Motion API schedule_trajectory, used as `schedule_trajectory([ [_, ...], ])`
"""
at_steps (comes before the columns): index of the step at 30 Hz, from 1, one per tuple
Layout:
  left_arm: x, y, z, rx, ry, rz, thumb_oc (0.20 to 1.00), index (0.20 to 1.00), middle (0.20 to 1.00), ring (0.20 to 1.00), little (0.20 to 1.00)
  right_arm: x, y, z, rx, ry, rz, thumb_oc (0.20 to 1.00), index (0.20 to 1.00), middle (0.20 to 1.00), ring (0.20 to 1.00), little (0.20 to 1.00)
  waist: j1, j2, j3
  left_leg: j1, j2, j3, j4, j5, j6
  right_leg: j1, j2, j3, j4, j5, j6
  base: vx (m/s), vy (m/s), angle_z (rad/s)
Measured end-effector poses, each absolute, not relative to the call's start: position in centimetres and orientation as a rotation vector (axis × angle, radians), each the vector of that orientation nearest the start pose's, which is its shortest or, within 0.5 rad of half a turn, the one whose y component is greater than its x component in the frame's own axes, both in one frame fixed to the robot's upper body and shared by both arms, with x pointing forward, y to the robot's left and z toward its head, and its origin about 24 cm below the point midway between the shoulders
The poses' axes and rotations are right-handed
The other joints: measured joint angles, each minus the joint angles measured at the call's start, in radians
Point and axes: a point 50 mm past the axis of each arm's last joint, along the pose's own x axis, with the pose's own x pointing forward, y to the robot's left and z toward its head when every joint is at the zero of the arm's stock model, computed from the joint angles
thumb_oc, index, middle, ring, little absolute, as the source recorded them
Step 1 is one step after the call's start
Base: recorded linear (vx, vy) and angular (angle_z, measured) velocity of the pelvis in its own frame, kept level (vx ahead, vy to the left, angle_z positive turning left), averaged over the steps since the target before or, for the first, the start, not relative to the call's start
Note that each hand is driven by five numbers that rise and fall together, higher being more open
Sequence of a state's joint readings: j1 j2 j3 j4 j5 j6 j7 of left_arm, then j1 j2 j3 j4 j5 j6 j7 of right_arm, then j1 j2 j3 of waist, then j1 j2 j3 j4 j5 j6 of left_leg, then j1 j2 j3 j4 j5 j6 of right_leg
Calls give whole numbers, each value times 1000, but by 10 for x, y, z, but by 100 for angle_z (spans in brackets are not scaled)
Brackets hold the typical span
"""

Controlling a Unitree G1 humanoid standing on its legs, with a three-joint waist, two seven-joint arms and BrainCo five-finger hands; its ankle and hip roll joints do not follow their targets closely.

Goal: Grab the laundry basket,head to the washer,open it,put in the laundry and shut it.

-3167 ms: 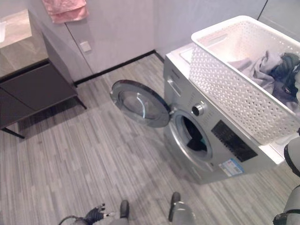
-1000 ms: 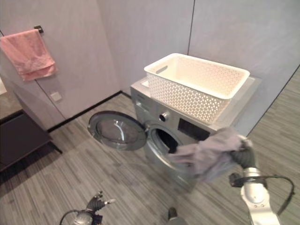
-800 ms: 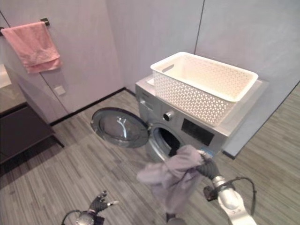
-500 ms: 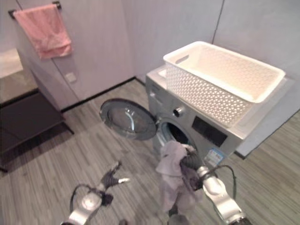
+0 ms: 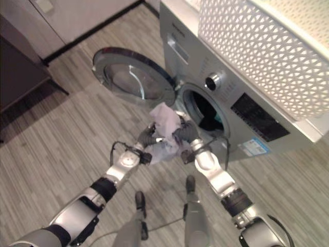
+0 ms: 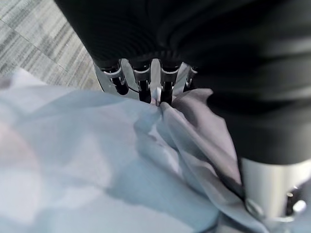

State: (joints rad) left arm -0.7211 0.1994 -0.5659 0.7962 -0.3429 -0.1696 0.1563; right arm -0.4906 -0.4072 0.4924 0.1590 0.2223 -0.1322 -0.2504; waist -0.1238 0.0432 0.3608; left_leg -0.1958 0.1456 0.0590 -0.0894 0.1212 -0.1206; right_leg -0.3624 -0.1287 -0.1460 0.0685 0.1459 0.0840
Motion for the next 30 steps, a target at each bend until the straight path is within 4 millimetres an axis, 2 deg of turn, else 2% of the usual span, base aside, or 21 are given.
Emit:
schedule_trajectory([
  [6,370,76,92,261,-72,-302,1000,1000,1000,1000,1000,322,-100,138,-249,-386,240,200,200,200,200,200,-1,-7,59,-31,-15,-1,2,-1,2,-29,-14,1,2,1,3,-15,5,2],
  [9,376,73,109,264,-115,-305,1000,1000,1000,1000,1000,324,-96,145,-216,-406,239,200,200,200,200,200,-3,-17,71,-58,-16,-1,2,-1,2,-59,-15,3,6,2,4,0,0,0],
  [12,379,70,117,266,-135,-311,1000,1000,1000,1000,1000,325,-96,149,-189,-419,226,200,200,200,200,200,-8,-21,82,-63,-14,-1,2,0,3,-64,-14,3,6,2,4,0,0,0],
  [14,382,64,124,274,-154,-320,1000,1000,1000,1000,1000,325,-94,153,-168,-434,233,200,200,200,200,200,-21,-26,85,-80,-17,2,3,0,3,-88,-13,6,15,1,4,0,0,0],
  [17,393,51,149,334,-199,-329,1000,1000,1000,1000,1000,327,-95,163,-108,-461,214,200,200,200,200,200,-44,-47,107,-112,-19,3,6,5,8,-122,-17,11,22,4,4,4,-9,-1],
  [20,394,44,155,388,-212,-344,1000,1000,1000,1000,1000,328,-99,165,-56,-452,214,200,200,200,200,200,-70,-50,109,-119,-15,5,3,5,8,-130,-9,12,19,4,4,30,-42,-4],
  [22,393,32,158,430,-224,-361,1000,1000,1000,1000,1000,328,-99,168,15,-447,221,200,200,200,200,200,-87,-51,109,-121,-14,10,1,5,8,-137,-6,18,15,4,4,25,-28,-9],
  [24,393,25,163,469,-246,-381,1000,1000,1000,1000,1000,328,-89,177,63,-461,268,200,200,200,200,200,-87,-52,108,-133,-16,40,-1,4,9,-167,-3,48,16,15,5,25,-25,-30],
  [30,395,28,167,480,-258,-364,1000,1000,1000,1000,1000,325,-73,188,135,-462,348,200,200,200,200,200,-89,-66,103,-171,-2,90,-1,3,9,-238,24,92,14,35,-7,20,-14,-26],
])
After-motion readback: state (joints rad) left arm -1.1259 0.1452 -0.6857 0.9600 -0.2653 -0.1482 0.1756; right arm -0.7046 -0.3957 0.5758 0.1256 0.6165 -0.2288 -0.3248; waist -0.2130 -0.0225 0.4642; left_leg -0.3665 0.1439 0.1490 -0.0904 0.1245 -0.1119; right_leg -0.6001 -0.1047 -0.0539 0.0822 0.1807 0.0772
